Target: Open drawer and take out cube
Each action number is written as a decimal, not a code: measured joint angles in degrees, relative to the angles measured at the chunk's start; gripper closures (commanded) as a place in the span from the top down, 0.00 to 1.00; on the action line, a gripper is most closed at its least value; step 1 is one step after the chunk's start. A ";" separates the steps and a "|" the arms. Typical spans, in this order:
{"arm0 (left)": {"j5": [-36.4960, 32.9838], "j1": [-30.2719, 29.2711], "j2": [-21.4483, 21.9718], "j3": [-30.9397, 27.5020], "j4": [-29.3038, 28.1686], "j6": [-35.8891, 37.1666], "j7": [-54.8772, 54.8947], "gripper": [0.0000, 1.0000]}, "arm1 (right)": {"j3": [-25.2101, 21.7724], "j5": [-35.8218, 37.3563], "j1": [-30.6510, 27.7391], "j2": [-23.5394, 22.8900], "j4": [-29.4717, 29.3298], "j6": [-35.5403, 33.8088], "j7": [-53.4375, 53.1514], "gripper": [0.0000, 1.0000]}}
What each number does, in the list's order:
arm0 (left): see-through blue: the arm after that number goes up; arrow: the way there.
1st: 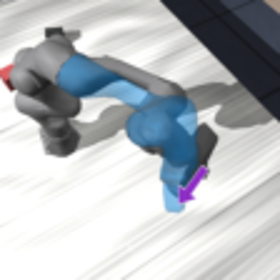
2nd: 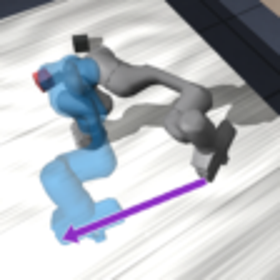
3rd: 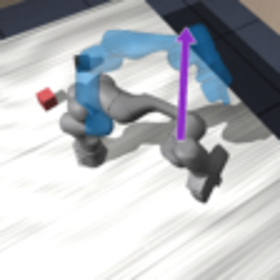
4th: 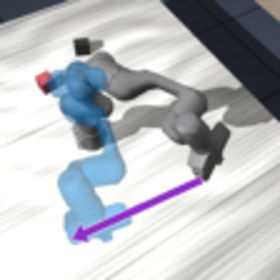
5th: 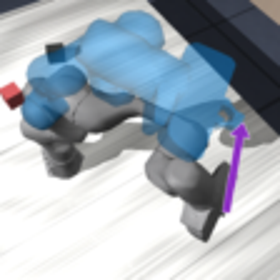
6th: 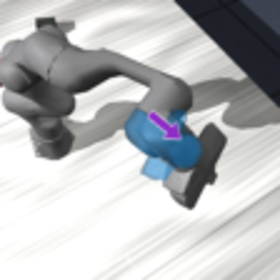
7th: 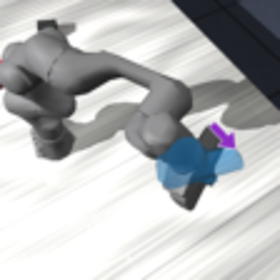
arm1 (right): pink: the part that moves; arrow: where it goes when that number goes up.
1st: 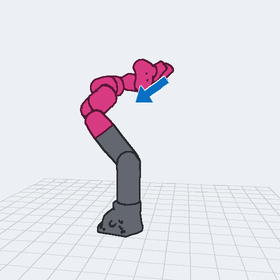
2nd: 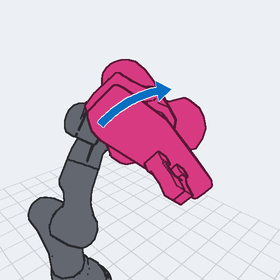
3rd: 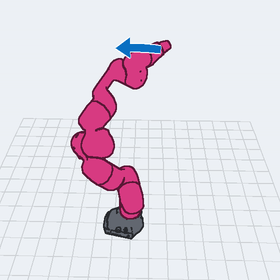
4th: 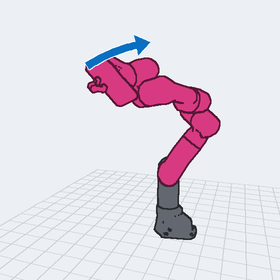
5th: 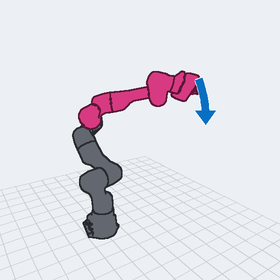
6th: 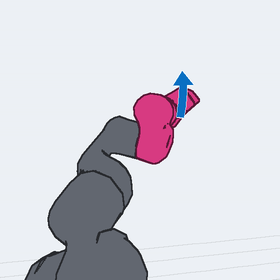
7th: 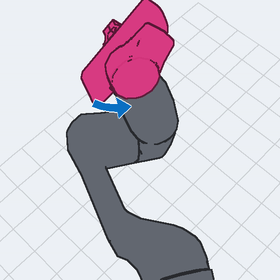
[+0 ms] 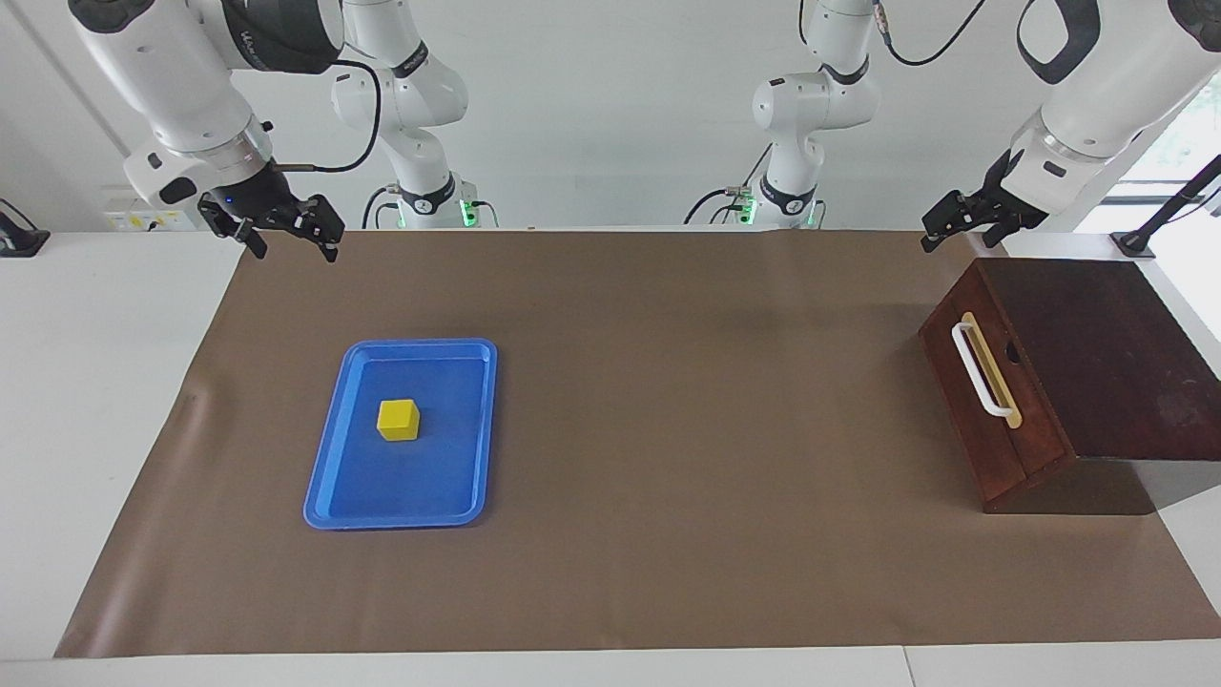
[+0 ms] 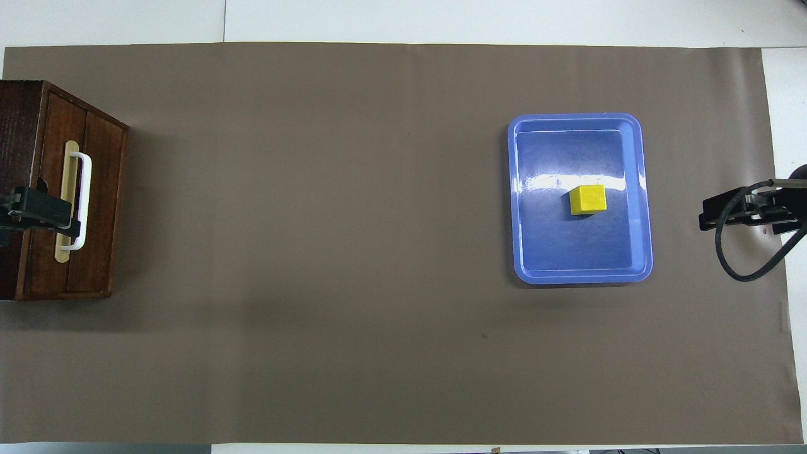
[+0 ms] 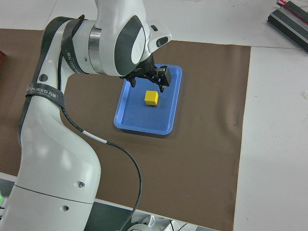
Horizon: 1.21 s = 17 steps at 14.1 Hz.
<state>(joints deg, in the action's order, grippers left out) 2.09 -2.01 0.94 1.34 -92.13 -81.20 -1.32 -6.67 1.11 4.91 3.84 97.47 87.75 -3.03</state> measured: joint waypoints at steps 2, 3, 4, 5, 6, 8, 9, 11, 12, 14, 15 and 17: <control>-0.20 0.01 -0.57 0.05 0.15 0.26 0.13 1.00 | 0.13 0.00 0.01 0.00 0.00 0.04 0.00 1.00; -0.24 0.01 -0.79 0.03 0.33 0.42 0.14 1.00 | 0.12 0.03 -0.01 0.00 -0.01 0.25 0.00 1.00; -0.26 0.01 -0.87 0.00 0.40 0.43 0.15 1.00 | 0.09 0.06 -0.03 -0.02 -0.12 0.59 0.00 1.00; -0.27 0.01 -0.88 -0.04 0.42 0.43 0.18 1.00 | 0.05 0.08 -0.05 -0.12 -0.42 0.84 0.00 1.00; -0.27 0.01 -0.88 -0.08 0.43 0.43 0.24 1.00 | 0.01 0.09 -0.06 -0.28 -0.88 0.90 0.00 1.00; -0.28 0.01 -0.89 -0.08 0.43 0.44 0.26 1.00 | -0.04 0.09 -0.08 -0.63 -1.57 0.90 0.00 1.00; -0.28 0.01 -0.91 -0.07 0.43 0.45 0.26 1.00 | -0.08 0.09 -0.10 -0.80 -1.72 0.90 0.00 1.00; -0.28 0.01 -0.95 -0.07 0.43 0.45 0.26 1.00 | -0.12 0.09 -0.13 -1.06 -1.94 0.90 0.00 1.00; -0.28 0.03 -0.97 -0.05 0.43 0.45 0.28 1.00 | -0.13 0.09 -0.15 -1.18 -2.06 0.90 0.00 1.00; -0.28 0.15 -0.98 0.07 0.43 0.45 0.32 1.00 | -0.16 0.09 -0.16 -1.34 -2.14 0.90 0.00 1.00; -0.31 0.26 -0.98 0.17 0.43 0.45 0.34 1.00 | -0.15 0.09 -0.16 -1.37 -2.14 0.90 0.00 1.00; -0.59 0.42 -0.98 0.53 0.43 0.25 0.34 1.00 | -0.16 0.09 -0.16 -1.38 -2.15 0.90 0.00 1.00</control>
<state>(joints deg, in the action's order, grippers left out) 1.50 -1.58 -0.05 1.87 -91.69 -80.95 -0.98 -6.83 1.20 4.76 2.45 95.33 88.65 -3.03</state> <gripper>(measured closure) 0.000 0.000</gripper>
